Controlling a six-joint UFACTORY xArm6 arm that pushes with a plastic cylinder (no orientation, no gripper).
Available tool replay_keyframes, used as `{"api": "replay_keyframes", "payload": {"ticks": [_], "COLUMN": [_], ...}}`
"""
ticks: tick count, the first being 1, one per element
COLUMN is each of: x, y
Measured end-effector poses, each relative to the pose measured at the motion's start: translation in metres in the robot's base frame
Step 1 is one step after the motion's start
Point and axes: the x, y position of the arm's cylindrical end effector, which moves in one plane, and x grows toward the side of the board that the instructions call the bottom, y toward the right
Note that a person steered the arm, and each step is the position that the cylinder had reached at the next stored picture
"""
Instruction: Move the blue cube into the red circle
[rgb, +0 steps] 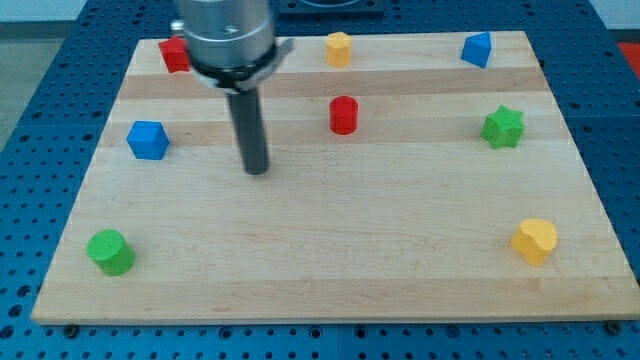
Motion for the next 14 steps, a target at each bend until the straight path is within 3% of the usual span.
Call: {"api": "replay_keyframes", "payload": {"ticks": [3,4,9,14], "x": [0.000,-0.010,-0.054,-0.061], "y": [-0.141,-0.154,-0.128,-0.027]}}
